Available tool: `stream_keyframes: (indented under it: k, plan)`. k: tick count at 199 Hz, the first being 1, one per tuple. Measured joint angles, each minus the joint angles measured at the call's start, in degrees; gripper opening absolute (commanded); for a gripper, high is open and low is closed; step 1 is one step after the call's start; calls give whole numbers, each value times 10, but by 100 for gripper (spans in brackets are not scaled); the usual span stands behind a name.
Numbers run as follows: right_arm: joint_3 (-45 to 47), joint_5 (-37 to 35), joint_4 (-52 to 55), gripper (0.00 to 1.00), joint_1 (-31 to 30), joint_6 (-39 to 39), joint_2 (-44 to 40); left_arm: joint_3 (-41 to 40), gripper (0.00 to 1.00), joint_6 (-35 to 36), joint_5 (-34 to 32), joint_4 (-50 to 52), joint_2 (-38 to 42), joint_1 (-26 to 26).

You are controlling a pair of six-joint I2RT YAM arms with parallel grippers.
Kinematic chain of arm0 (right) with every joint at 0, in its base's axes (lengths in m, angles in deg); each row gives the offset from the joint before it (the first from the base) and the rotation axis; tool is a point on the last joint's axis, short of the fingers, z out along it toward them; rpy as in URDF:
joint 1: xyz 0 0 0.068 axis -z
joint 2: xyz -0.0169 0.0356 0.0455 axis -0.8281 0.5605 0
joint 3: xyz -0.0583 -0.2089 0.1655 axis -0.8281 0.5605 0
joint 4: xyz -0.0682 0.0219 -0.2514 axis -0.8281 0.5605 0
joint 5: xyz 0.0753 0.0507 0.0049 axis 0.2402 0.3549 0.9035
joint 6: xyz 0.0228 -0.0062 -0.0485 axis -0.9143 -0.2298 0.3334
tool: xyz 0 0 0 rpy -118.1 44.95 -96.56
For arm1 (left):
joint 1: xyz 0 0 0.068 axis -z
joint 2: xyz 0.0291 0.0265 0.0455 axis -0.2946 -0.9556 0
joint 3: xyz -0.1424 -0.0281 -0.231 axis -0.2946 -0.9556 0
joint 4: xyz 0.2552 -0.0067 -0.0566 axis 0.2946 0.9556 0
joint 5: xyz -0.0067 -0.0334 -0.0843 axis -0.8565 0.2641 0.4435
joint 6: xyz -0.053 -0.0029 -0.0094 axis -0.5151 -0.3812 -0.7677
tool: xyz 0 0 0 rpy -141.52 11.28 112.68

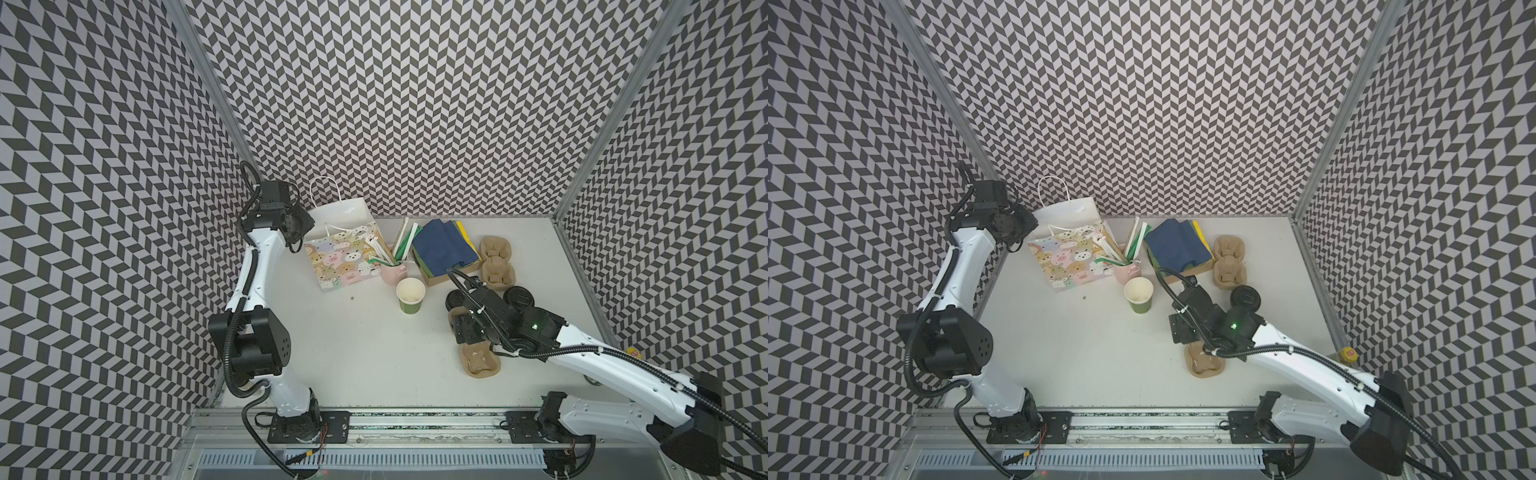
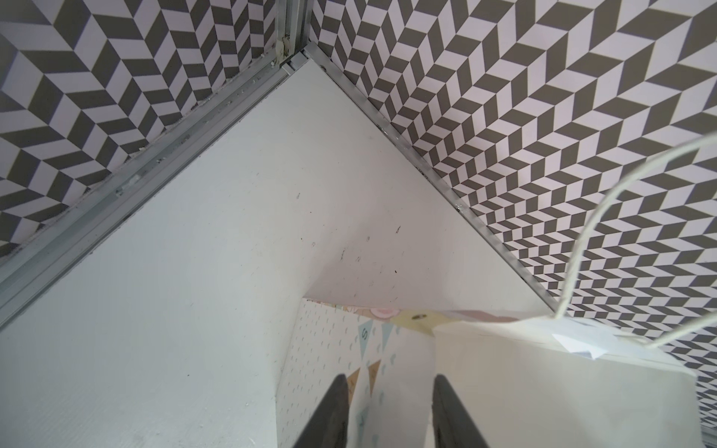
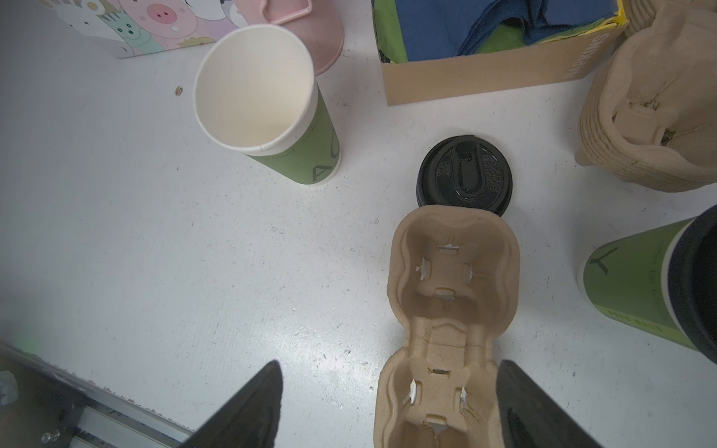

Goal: Pack a coffee takeout order
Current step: Pick up the takeout bag from the top-left of the table.

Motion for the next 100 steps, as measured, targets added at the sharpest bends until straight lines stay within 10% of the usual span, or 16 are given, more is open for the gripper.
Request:
stream_keyframes:
  k: [100]
  plan:
    - [0, -10, 9, 85, -9, -2, 9, 7, 2, 0, 0, 5, 1, 0]
